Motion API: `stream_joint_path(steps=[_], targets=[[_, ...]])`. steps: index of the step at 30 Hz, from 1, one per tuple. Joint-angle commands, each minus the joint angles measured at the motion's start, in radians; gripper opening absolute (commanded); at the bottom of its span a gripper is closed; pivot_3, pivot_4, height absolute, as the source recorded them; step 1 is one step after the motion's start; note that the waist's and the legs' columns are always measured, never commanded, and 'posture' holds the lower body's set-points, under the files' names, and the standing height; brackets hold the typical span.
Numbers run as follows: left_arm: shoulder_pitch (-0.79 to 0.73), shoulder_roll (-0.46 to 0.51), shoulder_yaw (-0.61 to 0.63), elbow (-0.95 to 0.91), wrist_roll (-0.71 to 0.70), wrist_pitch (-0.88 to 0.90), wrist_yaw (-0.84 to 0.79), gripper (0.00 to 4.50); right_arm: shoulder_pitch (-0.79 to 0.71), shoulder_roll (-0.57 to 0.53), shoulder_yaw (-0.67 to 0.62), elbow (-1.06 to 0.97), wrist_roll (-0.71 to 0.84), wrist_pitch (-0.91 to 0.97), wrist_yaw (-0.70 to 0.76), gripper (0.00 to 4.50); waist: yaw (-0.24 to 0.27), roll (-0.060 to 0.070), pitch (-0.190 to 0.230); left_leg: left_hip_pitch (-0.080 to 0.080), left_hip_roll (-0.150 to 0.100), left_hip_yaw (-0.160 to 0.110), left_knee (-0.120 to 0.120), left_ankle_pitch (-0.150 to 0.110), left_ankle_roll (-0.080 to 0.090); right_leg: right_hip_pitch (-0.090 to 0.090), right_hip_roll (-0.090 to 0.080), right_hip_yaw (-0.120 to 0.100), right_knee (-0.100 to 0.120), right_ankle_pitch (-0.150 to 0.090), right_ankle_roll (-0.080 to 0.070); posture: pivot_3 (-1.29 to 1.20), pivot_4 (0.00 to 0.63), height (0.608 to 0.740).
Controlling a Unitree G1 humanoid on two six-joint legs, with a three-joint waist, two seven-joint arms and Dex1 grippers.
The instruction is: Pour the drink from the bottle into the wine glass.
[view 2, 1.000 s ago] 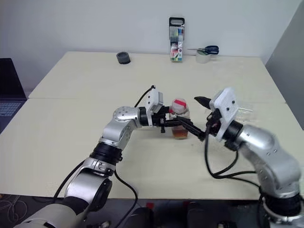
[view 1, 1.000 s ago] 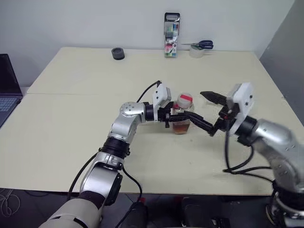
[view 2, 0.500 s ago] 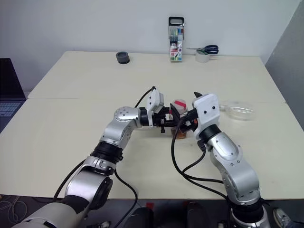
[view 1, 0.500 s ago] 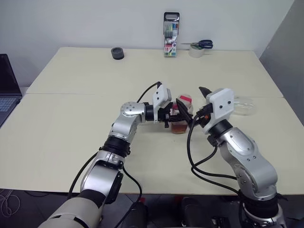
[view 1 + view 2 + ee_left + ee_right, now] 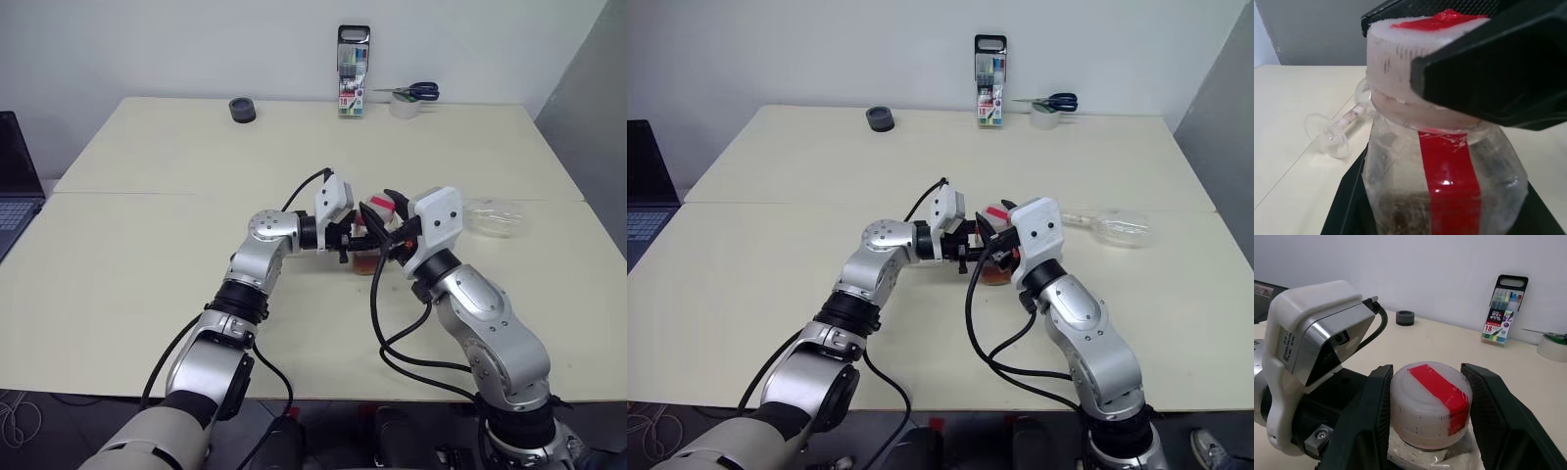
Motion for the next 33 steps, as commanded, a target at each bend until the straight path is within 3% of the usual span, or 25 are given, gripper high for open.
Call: stream_joint_path(steps=[1, 4, 8, 12, 19, 20, 26, 33], targets=[[-0.021, 0.008, -0.003, -0.030, 0.000, -0.027, -0.015, 1.74, 0.006, -0.019, -0.026, -0.022, 0.020, -0.038, 0.048, 1.86, 0.000, 0.000, 0.000, 0.000, 0.000, 0.000, 0.000, 0.000, 0.000, 0.000, 0.000, 0.000, 0.000, 0.000, 0.000, 0.00, 0.150, 0.740], [-0.018, 0.017, -0.007, -0.031, 0.003, -0.033, -0.026, 1.74, -0.008, -0.066, -0.047, -0.003, 0.095, -0.046, 0.167, 1.86, 0.000, 0.000, 0.000, 0.000, 0.000, 0.000, 0.000, 0.000, 0.000, 0.000, 0.000, 0.000, 0.000, 0.000, 0.000, 0.00, 0.150, 0.740], [-0.013, 0.033, -0.002, -0.054, -0.030, -0.023, -0.091, 1.74, -0.198, -0.326, -0.116, 0.246, 0.281, 0.003, 0.614, 1.86, -0.002, 0.001, 0.001, 0.000, -0.001, 0.001, 0.002, -0.002, 0.003, 0.001, 0.000, 0.000, 0.000, 0.001, 0.001, 0.00, 0.150, 0.740], [-0.010, 0.040, 0.005, -0.068, -0.038, -0.008, -0.087, 1.73, -0.334, -0.371, -0.143, 0.412, 0.394, 0.100, 0.722, 1.86, -0.009, 0.001, 0.001, 0.002, 0.001, 0.000, 0.001, -0.002, 0.005, 0.002, 0.001, -0.001, 0.000, 0.001, 0.001, 0.00, 0.150, 0.740], [-0.010, 0.042, 0.028, -0.076, -0.037, 0.037, -0.022, 1.72, -0.272, -0.363, -0.169, 0.306, 0.301, 0.000, 0.604, 4.32, -0.011, 0.001, 0.001, -0.003, -0.001, 0.000, 0.002, 0.000, 0.001, -0.001, -0.003, 0.000, 0.000, 0.001, 0.000, 0.00, 0.150, 0.740], [-0.014, 0.043, 0.029, -0.070, -0.031, 0.037, -0.011, 1.72, -0.237, -0.377, -0.166, 0.251, 0.284, -0.006, 0.588, 4.50, -0.008, 0.001, 0.001, -0.003, -0.001, 0.000, 0.002, 0.000, 0.001, -0.001, -0.003, 0.000, 0.000, 0.001, 0.001, 0.00, 0.150, 0.740], [-0.045, 0.043, 0.021, 0.001, 0.009, -0.006, 0.033, 1.72, -0.041, -0.272, -0.155, -0.010, 0.210, 0.019, 0.324, 4.50, -0.003, 0.001, 0.001, -0.005, -0.001, 0.000, 0.005, 0.000, 0.001, -0.003, -0.002, 0.000, 0.001, 0.001, 0.001, 0.00, 0.150, 0.740], [-0.079, 0.026, 0.018, 0.065, 0.026, -0.038, 0.041, 1.72, -0.023, -0.042, 0.004, -0.011, -0.023, -0.031, 0.026, 4.50, -0.010, 0.001, 0.001, -0.005, -0.001, 0.001, 0.012, 0.000, 0.001, -0.007, 0.000, 0.002, 0.014, 0.000, 0.001, 0.00, 0.150, 0.740]])
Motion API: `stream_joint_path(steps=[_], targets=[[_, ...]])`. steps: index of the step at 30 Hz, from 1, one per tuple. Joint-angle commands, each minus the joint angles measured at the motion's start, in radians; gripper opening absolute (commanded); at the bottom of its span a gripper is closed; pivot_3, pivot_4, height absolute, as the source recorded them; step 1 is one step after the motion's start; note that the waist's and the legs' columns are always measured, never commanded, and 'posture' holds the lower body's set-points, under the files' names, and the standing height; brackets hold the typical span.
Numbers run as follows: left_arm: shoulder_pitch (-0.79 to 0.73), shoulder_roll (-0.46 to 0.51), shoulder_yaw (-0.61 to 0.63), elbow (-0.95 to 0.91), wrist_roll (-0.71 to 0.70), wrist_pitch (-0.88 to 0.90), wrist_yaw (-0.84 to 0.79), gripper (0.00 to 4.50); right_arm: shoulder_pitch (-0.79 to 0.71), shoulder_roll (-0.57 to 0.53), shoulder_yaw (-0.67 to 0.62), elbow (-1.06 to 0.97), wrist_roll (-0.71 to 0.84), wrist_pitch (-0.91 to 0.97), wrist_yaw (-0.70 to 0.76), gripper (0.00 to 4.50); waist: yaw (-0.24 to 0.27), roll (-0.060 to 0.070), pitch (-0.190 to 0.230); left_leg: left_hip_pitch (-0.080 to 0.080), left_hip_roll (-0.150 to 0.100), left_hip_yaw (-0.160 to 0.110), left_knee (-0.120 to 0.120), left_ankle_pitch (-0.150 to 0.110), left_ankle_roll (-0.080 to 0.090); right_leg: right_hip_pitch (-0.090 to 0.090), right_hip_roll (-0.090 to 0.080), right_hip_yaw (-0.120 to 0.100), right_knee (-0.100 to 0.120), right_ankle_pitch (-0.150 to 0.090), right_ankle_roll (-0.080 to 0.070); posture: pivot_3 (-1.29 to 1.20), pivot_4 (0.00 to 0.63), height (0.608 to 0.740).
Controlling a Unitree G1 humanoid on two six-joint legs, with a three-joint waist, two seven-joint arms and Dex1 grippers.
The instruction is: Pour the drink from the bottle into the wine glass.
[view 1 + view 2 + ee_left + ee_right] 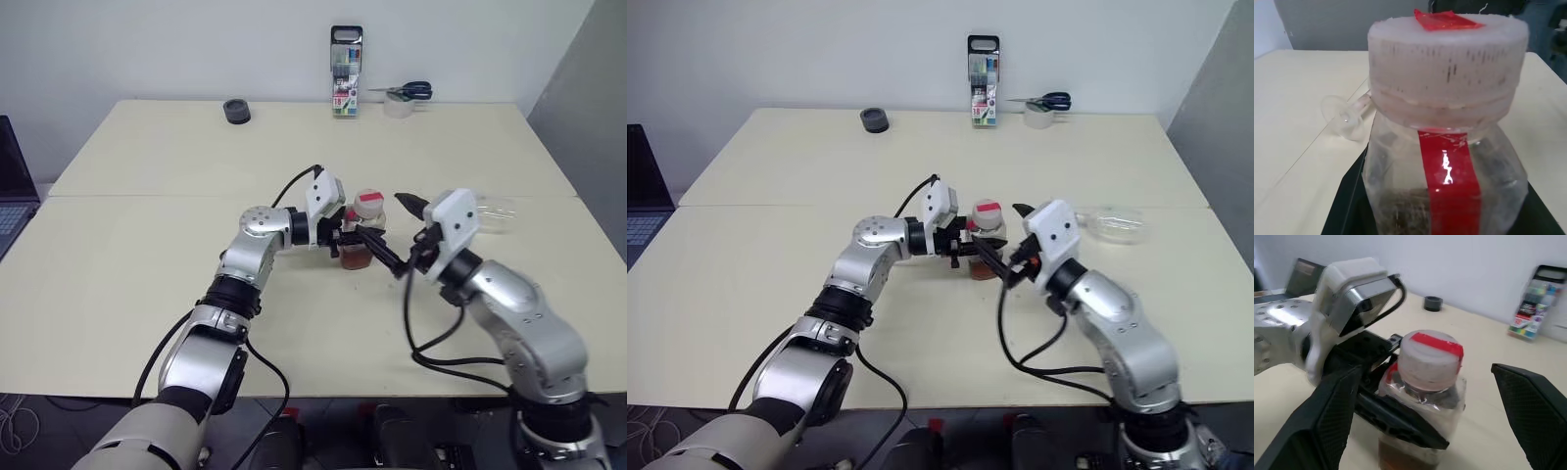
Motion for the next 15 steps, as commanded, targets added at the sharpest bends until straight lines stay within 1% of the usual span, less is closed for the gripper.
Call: stream_joint_path(steps=[1, 3, 9, 13, 15], targets=[[-0.046, -0.010, 0.008, 0.003, 0.002, -0.037, 0.002, 1.72, -0.022, 0.050, 0.064, -0.006, -0.102, -0.052, -0.091, 4.50, -0.002, 0.000, 0.000, 0.000, 0.000, 0.000, 0.000, 0.000, 0.000, 0.000, 0.001, 0.000, 0.000, 0.000, 0.000, 0.00, 0.150, 0.740], [-0.053, -0.013, 0.008, 0.015, 0.005, -0.046, -0.001, 1.72, -0.025, 0.085, 0.079, 0.013, -0.126, -0.062, -0.116, 4.50, -0.004, 0.000, 0.000, 0.000, 0.000, 0.000, 0.000, 0.000, 0.000, 0.000, 0.001, 0.000, 0.000, 0.000, 0.000, 0.00, 0.150, 0.740], [-0.063, -0.021, 0.010, 0.036, 0.009, -0.062, -0.002, 1.72, -0.048, 0.189, 0.063, 0.078, -0.159, -0.117, -0.176, 4.50, -0.006, 0.000, 0.000, 0.000, 0.000, 0.000, 0.000, 0.000, 0.000, -0.001, 0.001, 0.000, 0.000, 0.000, 0.000, 0.00, 0.150, 0.740], [-0.061, -0.023, 0.013, 0.034, 0.007, -0.062, 0.002, 1.72, -0.057, 0.231, 0.039, 0.109, -0.163, -0.132, -0.204, 4.50, -0.006, 0.000, 0.000, 0.000, 0.000, 0.000, 0.000, 0.000, 0.000, -0.001, 0.001, 0.000, 0.000, 0.000, 0.000, 0.00, 0.150, 0.740], [-0.058, -0.023, 0.013, 0.031, 0.007, -0.061, 0.002, 1.72, -0.055, 0.243, 0.030, 0.116, -0.163, -0.130, -0.212, 4.15, -0.006, 0.000, 0.000, 0.000, 0.000, 0.000, 0.000, 0.000, 0.000, -0.001, 0.000, 0.000, 0.000, 0.000, 0.000, 0.00, 0.150, 0.740]])
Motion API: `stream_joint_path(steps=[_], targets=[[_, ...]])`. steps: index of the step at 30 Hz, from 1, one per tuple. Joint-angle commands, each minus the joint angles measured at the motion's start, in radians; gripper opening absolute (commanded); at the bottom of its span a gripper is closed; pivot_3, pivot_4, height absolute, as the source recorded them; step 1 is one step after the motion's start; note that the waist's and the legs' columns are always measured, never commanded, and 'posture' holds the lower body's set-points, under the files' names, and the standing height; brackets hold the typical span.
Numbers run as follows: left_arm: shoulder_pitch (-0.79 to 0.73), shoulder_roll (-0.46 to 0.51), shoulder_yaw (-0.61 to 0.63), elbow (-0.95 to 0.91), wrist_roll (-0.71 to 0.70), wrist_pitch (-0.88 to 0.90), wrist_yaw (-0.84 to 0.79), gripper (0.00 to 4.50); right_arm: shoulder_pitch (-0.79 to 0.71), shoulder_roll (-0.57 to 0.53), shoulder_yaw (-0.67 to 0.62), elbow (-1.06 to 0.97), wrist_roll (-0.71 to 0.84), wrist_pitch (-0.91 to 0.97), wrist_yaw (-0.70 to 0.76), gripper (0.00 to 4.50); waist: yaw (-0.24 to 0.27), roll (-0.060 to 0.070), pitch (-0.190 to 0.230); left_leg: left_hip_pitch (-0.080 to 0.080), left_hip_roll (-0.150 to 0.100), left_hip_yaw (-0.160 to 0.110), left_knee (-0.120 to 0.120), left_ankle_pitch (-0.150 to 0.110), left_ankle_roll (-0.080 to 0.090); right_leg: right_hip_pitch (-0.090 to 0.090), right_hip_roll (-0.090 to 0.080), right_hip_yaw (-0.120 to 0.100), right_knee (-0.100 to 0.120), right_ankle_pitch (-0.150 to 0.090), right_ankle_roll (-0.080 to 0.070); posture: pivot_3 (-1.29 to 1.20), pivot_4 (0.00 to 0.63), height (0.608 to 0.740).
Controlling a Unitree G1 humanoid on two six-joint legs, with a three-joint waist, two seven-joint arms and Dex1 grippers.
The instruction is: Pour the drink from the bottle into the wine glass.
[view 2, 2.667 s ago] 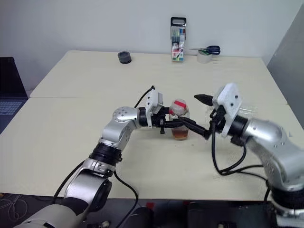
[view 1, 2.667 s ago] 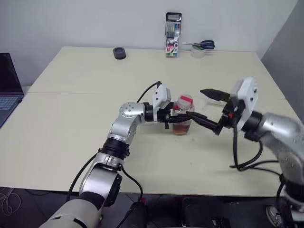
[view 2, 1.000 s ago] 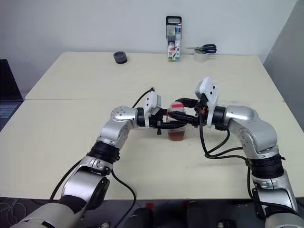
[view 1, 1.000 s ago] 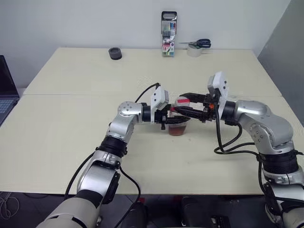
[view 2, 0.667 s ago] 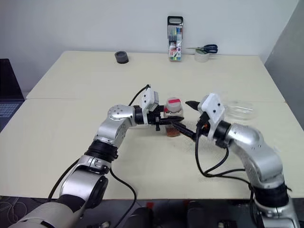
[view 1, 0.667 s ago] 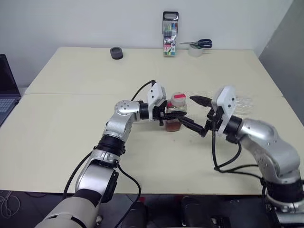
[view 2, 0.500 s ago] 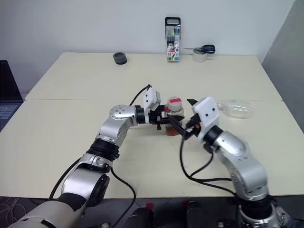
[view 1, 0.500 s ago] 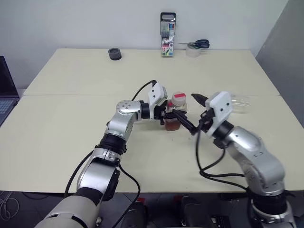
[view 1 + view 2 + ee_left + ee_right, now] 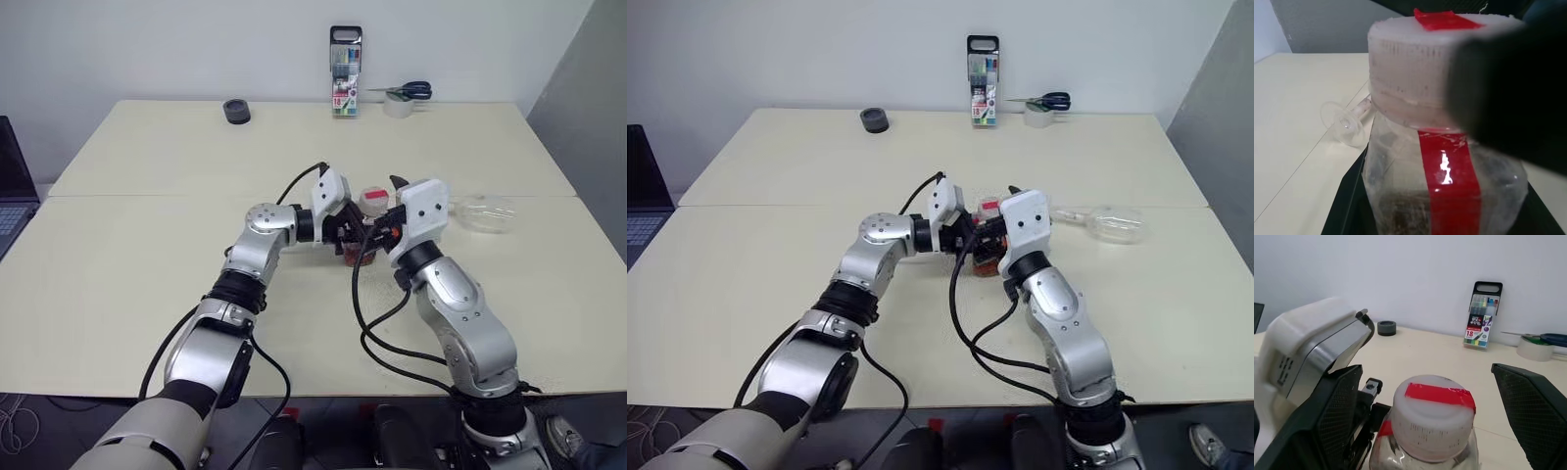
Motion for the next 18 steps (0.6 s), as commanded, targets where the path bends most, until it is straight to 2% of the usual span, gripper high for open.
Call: stream_joint_path(steps=[1, 7, 8, 12, 15, 18], targets=[[-0.028, -0.002, 0.014, -0.024, -0.006, -0.023, 0.002, 1.72, -0.012, 0.016, -0.030, -0.012, -0.011, -0.020, -0.019, 3.99, 0.000, 0.000, 0.000, 0.000, 0.000, 0.000, 0.000, 0.000, 0.000, 0.000, 0.000, 0.000, 0.000, 0.000, 0.000, 0.00, 0.150, 0.740], [-0.027, -0.003, 0.016, -0.024, -0.007, -0.022, 0.006, 1.72, 0.000, 0.015, -0.033, -0.015, -0.012, -0.021, -0.002, 1.99, -0.001, 0.000, 0.000, 0.000, 0.000, 0.000, 0.000, 0.000, 0.000, 0.000, 0.000, 0.000, 0.000, 0.000, 0.000, 0.00, 0.150, 0.740], [-0.028, -0.002, 0.017, -0.024, -0.007, -0.022, 0.007, 1.72, 0.001, 0.012, -0.031, -0.015, -0.009, -0.023, 0.008, 1.86, -0.001, 0.000, 0.000, 0.000, 0.000, 0.000, 0.000, 0.000, 0.000, 0.000, 0.000, 0.000, 0.000, 0.000, 0.000, 0.00, 0.150, 0.740], [-0.027, 0.003, 0.019, -0.025, -0.010, -0.015, 0.001, 1.72, 0.000, -0.006, -0.027, -0.009, 0.016, -0.032, 0.060, 1.86, -0.001, 0.000, 0.000, 0.000, 0.000, 0.000, 0.000, -0.002, 0.003, 0.000, 0.000, 0.000, 0.000, 0.000, 0.000, 0.00, 0.150, 0.740], [-0.029, 0.019, 0.033, -0.039, -0.050, 0.004, -0.066, 1.72, -0.090, -0.181, -0.043, 0.078, 0.153, -0.050, 0.397, 1.86, -0.001, 0.000, 0.000, 0.000, 0.000, 0.000, 0.000, -0.002, 0.003, 0.000, 0.000, 0.000, 0.000, 0.000, 0.000, 0.00, 0.150, 0.740], [-0.040, 0.034, 0.045, -0.041, -0.078, 0.015, -0.120, 1.72, -0.216, -0.328, -0.089, 0.236, 0.283, -0.005, 0.653, 1.86, -0.002, 0.000, 0.000, 0.000, 0.000, 0.001, 0.001, -0.002, 0.004, 0.000, 0.000, 0.000, 0.000, 0.000, 0.000, 0.00, 0.150, 0.740]])
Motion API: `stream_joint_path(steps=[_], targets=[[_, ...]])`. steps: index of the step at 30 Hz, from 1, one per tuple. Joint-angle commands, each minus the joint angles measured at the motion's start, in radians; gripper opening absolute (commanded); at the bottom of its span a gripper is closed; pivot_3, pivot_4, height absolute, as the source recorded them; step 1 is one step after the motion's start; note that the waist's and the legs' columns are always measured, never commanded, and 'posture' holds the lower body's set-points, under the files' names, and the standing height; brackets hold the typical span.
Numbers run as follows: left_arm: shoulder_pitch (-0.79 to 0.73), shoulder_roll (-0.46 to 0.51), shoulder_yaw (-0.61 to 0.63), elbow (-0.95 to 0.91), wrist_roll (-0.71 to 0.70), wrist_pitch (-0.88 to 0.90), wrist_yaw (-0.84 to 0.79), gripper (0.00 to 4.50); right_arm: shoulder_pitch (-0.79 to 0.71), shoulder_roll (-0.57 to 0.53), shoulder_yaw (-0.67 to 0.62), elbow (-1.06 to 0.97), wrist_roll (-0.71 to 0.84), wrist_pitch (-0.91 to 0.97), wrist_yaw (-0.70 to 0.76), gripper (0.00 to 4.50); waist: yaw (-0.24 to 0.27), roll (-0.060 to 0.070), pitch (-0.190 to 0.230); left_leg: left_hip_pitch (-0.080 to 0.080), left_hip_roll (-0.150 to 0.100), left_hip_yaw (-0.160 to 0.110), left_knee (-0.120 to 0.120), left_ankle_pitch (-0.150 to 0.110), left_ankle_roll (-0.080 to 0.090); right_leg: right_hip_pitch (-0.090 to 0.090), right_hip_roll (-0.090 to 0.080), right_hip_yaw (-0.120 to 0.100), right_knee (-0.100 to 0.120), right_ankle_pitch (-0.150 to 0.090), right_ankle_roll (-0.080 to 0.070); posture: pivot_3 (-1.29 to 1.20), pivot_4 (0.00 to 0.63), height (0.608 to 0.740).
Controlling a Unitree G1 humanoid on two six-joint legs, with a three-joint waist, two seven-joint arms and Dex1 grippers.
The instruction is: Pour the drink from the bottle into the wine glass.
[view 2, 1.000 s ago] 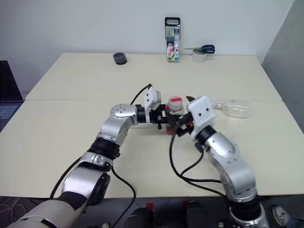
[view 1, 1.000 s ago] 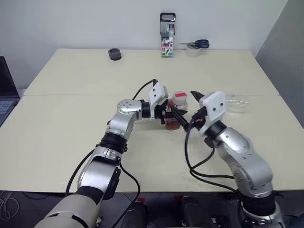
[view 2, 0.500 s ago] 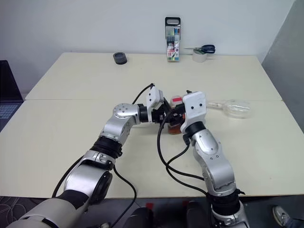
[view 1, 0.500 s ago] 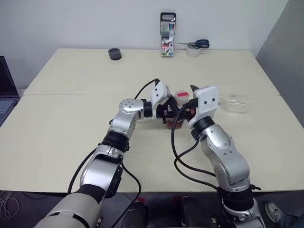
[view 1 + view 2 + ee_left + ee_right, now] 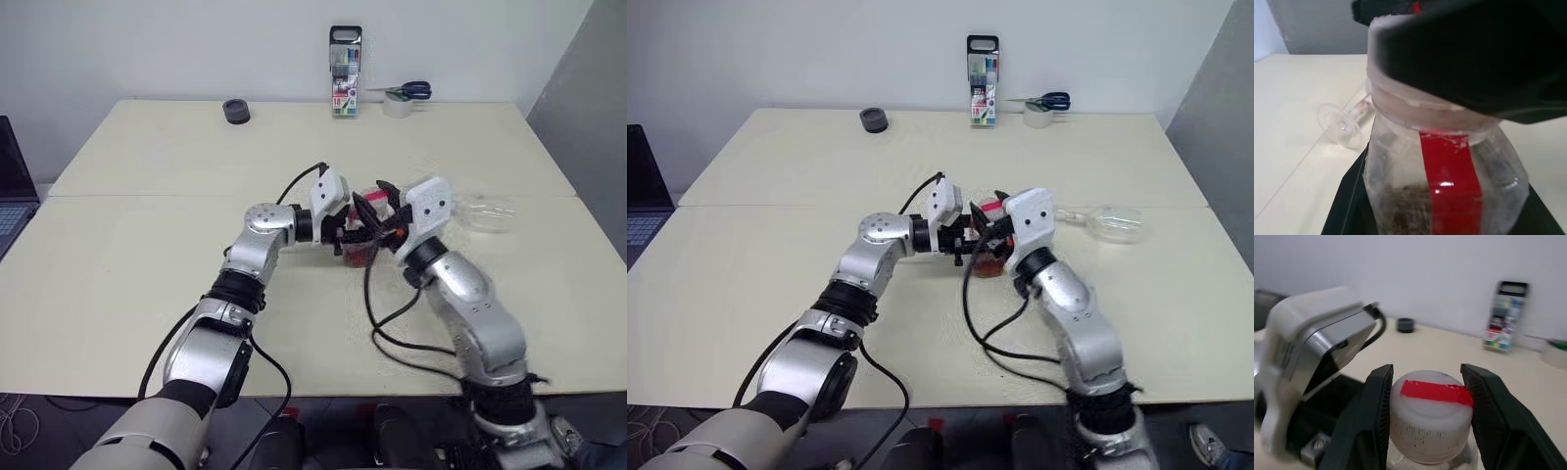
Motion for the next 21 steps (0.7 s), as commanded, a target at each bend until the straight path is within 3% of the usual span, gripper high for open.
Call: stream_joint_path(steps=[1, 4, 11, 21], targets=[[-0.043, 0.015, 0.031, -0.038, -0.051, 0.002, -0.064, 1.72, -0.136, -0.118, -0.043, 0.165, 0.159, 0.065, 0.306, 1.86, -0.001, 0.000, 0.000, 0.000, 0.000, 0.000, -0.001, 0.000, 0.000, 0.000, 0.000, 0.000, 0.000, 0.000, 0.000, 0.00, 0.150, 0.740], [-0.064, 0.032, 0.045, -0.015, -0.052, -0.011, -0.083, 1.71, -0.246, -0.167, -0.080, 0.269, 0.248, 0.148, 0.400, 1.86, -0.002, 0.000, 0.000, 0.001, 0.001, -0.001, -0.001, 0.000, 0.000, 0.000, 0.001, -0.001, 0.000, 0.000, 0.000, 0.00, 0.150, 0.740], [-0.059, 0.039, 0.054, -0.022, -0.054, -0.010, -0.087, 1.69, -0.166, -0.157, -0.093, 0.118, 0.234, 0.131, 0.308, 4.20, -0.001, 0.000, 0.000, -0.004, 0.000, -0.002, -0.001, 0.001, -0.001, -0.002, -0.002, -0.001, 0.000, 0.000, 0.000, 0.00, 0.150, 0.740], [-0.032, 0.039, 0.043, -0.047, -0.053, -0.002, -0.112, 1.69, -0.056, -0.061, -0.091, -0.049, 0.135, 0.070, 0.050, 4.22, 0.001, 0.000, 0.000, -0.006, 0.000, -0.003, 0.001, 0.002, -0.003, -0.003, -0.001, -0.002, 0.000, 0.000, 0.000, 0.00, 0.150, 0.740]])
